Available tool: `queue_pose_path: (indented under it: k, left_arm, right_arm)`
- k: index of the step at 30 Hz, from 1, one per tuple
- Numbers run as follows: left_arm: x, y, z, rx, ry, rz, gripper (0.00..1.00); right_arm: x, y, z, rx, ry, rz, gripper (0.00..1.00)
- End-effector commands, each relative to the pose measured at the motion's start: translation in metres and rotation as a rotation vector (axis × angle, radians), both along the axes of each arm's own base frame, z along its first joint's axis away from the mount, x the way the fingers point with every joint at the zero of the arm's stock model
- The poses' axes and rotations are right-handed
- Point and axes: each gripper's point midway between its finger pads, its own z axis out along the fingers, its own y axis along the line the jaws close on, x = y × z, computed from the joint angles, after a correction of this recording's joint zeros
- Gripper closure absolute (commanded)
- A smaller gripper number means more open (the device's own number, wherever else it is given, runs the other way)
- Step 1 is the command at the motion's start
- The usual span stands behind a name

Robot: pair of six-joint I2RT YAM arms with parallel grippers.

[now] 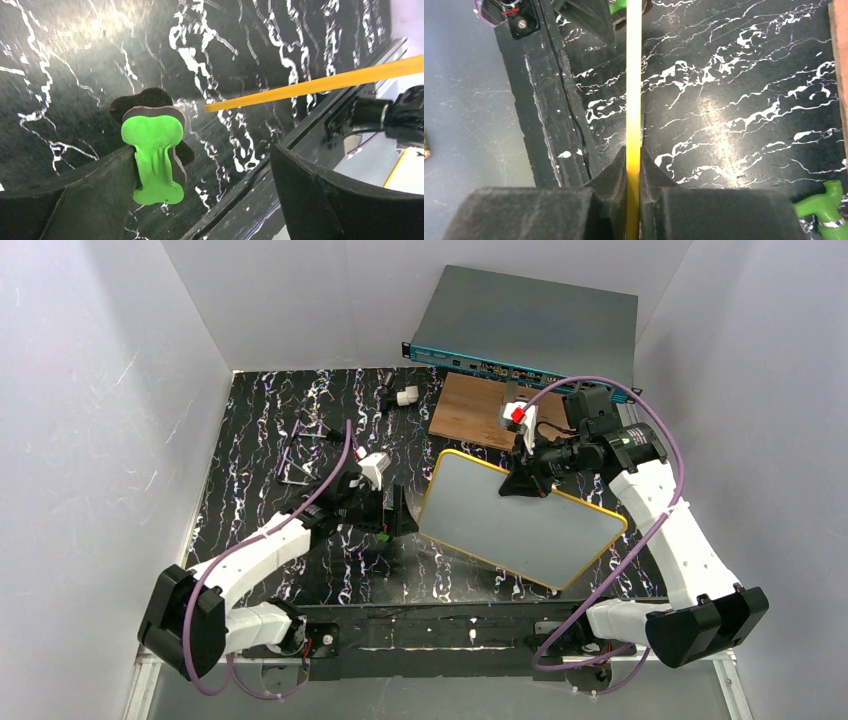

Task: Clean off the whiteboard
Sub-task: Place the whiteboard eraser at the center of the board.

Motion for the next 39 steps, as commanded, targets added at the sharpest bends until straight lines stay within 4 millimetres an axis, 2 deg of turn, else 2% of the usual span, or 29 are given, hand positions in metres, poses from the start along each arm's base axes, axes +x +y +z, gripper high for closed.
queue_pose_path:
  k: [1,7,10,15,20,23,29,31,34,39]
  left_arm:
    - [-0.005,-0.007,-0.007,-0.069,-0.079,-0.088,0.02]
    - [-0.009,-0.012,0.003,-0.118,-0.344,-0.264,0.02]
    - [-0.008,-0.009,-0.002,-0.071,-0.356,-0.299,0.02]
    - [-0.014,-0.019,-0.001,-0.107,-0.329,-0.377,0.02]
    - [-0.02,-0.025,0.007,-0.171,-0.329,-0.4,0.02]
    - [-0.021,-0.021,0.012,-0.157,-0.346,-0.387,0.02]
    - [-0.015,-0.005,0.016,-0.074,-0.386,-0.319,0.02]
    - [-0.012,0.0,0.015,-0.045,-0.392,-0.297,0.02]
    - [-0.01,0.003,0.019,-0.038,-0.407,-0.281,0.02]
    - [0.003,0.004,0.057,-0.095,-0.485,-0.237,0.02]
  right_arm:
    - [-0.012,0.019,0.041,0.158,0.005,0.072,0.99]
    - [-0.014,0.024,0.045,0.194,0.058,0.075,0.99]
    - [-0.018,0.028,0.052,0.227,0.087,0.082,0.99]
    - [-0.01,0.034,0.055,0.261,0.141,0.041,0.99]
    - [0.024,0.03,0.031,0.181,0.141,-0.124,0.99]
    - [0.043,0.022,0.015,0.1,0.127,-0.218,0.99]
    - [0.056,0.012,-0.001,0.018,0.111,-0.286,0.99]
    - [0.054,0.012,0.001,0.025,0.109,-0.272,0.99]
    - [0.035,0.022,0.009,0.075,0.132,-0.16,0.99]
    - [-0.006,0.039,0.021,0.119,0.093,0.088,0.99]
